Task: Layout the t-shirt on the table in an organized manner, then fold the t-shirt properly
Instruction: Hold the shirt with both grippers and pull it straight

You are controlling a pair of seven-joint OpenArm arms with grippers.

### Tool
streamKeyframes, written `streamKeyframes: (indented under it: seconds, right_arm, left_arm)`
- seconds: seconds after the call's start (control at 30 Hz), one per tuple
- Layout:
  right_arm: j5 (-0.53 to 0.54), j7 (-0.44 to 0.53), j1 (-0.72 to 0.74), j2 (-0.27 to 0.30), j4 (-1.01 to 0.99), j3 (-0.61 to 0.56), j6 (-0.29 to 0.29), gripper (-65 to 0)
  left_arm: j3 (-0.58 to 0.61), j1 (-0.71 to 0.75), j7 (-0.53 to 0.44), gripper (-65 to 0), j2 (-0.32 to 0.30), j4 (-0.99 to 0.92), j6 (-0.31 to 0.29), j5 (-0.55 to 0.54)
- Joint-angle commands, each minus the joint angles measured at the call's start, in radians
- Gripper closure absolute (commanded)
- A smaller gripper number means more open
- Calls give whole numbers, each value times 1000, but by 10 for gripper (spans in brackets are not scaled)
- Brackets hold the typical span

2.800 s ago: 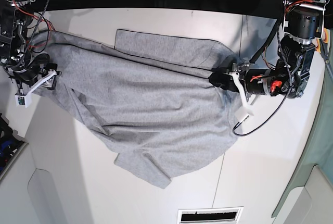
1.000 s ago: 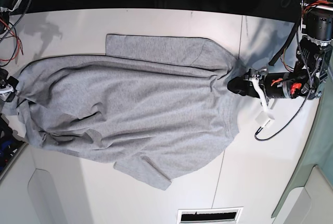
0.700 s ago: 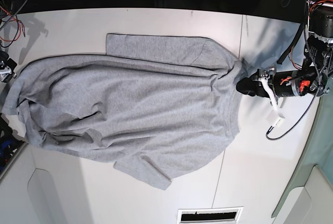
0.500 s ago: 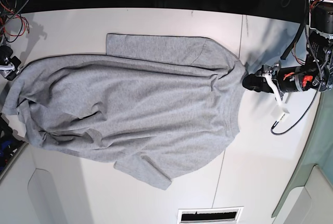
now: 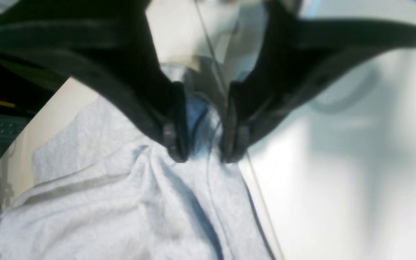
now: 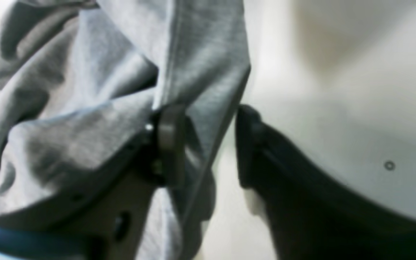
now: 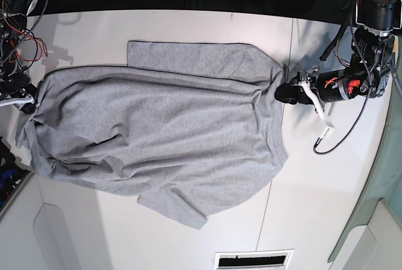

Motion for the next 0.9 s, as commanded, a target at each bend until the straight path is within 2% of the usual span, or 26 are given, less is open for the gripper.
streamKeyframes:
  seconds: [0.0,0.37,0.53,0.73,0.87]
  right_arm:
    - [9,22,21,17,14,4,5,-204]
    - [41,23,27,15,22,3,5,-215]
    - [63,23,27,14,22,4,32,-296]
    - [68,18,66,10,23,3,58,-297]
    - [19,14,105,9,23,3,35,-297]
  left_arm:
    - [-1,-8,13,-168,-10,11,-4,14]
    - [-1,-8,16,-168,-9,11,-4,11]
    - [-1,-8,16,-168,-9,11,-4,11]
    - [-1,-8,16,-168,-9,11,-4,11]
    - [-1,-8,16,-168,-9,11,-4,11]
